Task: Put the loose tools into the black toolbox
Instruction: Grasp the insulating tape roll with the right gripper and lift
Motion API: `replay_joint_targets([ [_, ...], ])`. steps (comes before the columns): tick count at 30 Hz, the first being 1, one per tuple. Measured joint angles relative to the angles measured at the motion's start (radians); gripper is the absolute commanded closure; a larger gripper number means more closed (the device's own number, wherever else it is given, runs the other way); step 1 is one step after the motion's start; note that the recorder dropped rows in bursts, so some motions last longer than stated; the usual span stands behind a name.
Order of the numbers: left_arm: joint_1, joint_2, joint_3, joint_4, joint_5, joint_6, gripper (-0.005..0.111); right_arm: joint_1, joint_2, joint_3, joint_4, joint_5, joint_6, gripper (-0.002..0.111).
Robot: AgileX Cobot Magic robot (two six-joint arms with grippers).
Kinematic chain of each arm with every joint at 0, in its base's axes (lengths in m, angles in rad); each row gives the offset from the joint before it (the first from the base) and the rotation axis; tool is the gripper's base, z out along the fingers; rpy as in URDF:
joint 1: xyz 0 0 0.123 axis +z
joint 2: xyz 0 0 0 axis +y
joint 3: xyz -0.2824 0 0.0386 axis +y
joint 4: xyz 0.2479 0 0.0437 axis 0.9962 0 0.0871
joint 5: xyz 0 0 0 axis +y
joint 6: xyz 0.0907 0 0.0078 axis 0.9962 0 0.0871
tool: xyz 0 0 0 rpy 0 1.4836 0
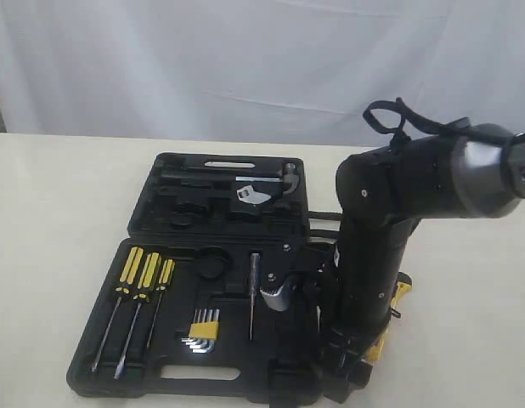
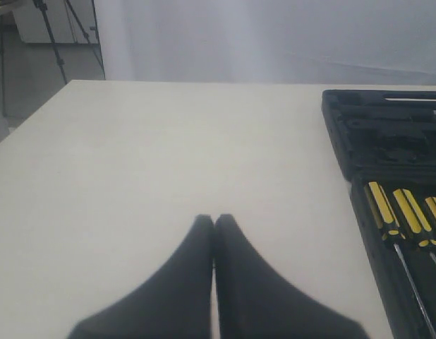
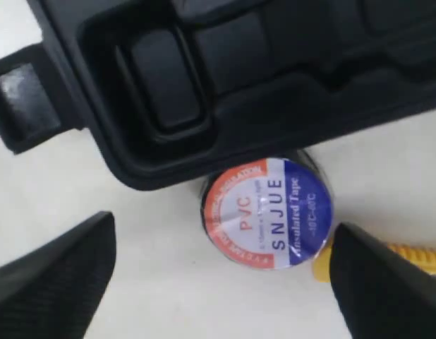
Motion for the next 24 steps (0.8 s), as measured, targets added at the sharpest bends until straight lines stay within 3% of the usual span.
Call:
replay_joint_targets([
  [14,0.0,0.0,0.0,0.0,0.0,0.0,0.107,0.002,0.071,-0.001,-0.024,-0.025,0.004,0.035],
  [17,0.0,0.0,0.0,0.0,0.0,0.0,0.107,0.002,0.077,-0.001,-0.026,-0.032,0.006,0.048],
  [18,0.0,0.0,0.0,0.0,0.0,0.0,0.107,0.002,0.079,-0.001,-0.026,-0.036,0.009,0.059],
  [24,0.0,0.0,0.0,0.0,0.0,0.0,0.107,0.002,0.082,-0.001,-0.026,-0.045,0.028,0.093],
])
